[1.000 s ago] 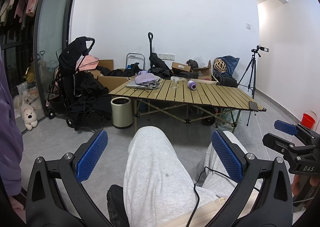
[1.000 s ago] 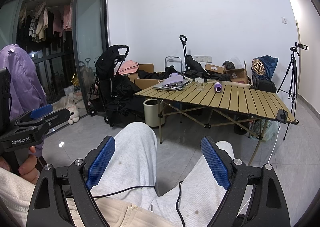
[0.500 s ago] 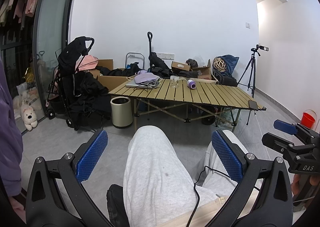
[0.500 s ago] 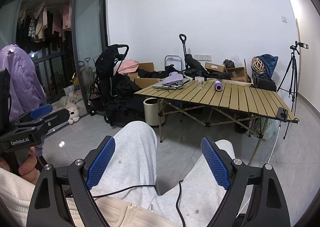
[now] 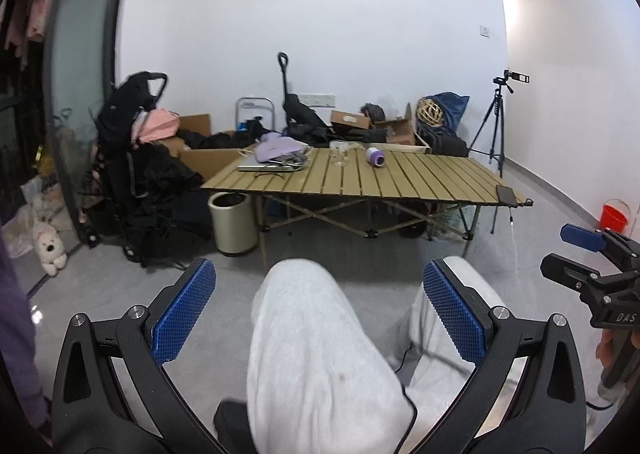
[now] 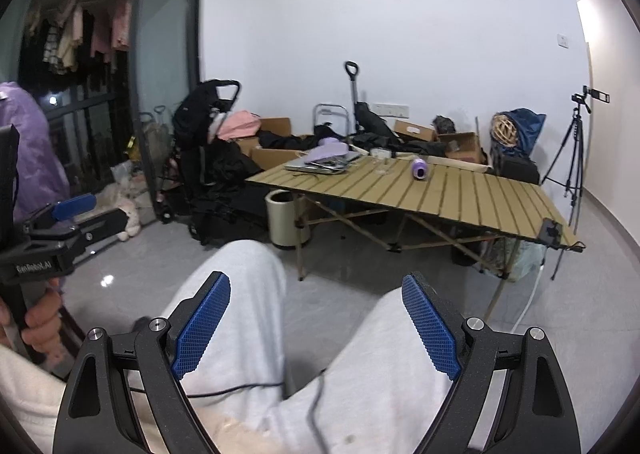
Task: Organize rigid objects
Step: 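Move both tools toward the table with the purple bottle, then grasp the lying purple-capped Healthy Heart bottle with the right tool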
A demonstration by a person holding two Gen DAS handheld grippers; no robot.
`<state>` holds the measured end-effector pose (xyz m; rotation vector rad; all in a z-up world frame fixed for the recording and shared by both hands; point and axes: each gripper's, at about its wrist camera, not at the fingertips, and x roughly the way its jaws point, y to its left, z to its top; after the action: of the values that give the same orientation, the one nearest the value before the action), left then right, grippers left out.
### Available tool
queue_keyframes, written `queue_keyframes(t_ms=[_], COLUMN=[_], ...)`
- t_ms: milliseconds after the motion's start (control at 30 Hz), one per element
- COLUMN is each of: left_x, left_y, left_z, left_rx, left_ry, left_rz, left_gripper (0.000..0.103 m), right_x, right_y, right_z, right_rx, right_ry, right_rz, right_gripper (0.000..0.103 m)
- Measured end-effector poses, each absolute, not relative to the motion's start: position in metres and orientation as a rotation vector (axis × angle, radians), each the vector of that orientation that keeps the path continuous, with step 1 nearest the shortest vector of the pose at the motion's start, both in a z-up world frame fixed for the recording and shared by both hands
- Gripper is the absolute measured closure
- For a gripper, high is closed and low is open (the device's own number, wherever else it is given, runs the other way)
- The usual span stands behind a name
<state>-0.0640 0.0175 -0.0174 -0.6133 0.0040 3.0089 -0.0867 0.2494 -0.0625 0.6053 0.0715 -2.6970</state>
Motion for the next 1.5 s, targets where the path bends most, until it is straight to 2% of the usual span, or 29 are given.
queue_keyframes(t_ms=[167, 500, 700, 1033, 1500], left_x=[-0.115, -0.211, -0.285, -0.458, -0.658], left_y=[0.018, 0.036, 0.051, 0.068, 0.077], left_z=[-0.013, -0.013, -0.014, -0.028, -0.075], left_rx=[-0.644, -0.741, -0.771, -0.836, -0.946], left_ry=[0.026, 0.016, 0.035, 0.013, -0.152], left_rz=[2.993, 2.915, 2.864, 2.795, 2.707], left_gripper=[0.0, 0.0, 0.0, 0.0, 0.0], right_x=[-0.14, -0.25, -0.304, -0.46, -0.673], right_y=[0.268, 0.275, 0.26, 0.274, 0.286], right_z=[-0.059, -0.051, -0.045, -0.062, -0.105], right_rx=[0.66, 0.784, 0.723, 0.871, 0.813], right_ry=[-0.03, -0.113, 0.121, 0.065, 0.242], right_rz=[-2.688, -2.652, -2.75, -2.703, -2.913], right_gripper=[0.011, 0.011, 0.011, 0.011, 0.011])
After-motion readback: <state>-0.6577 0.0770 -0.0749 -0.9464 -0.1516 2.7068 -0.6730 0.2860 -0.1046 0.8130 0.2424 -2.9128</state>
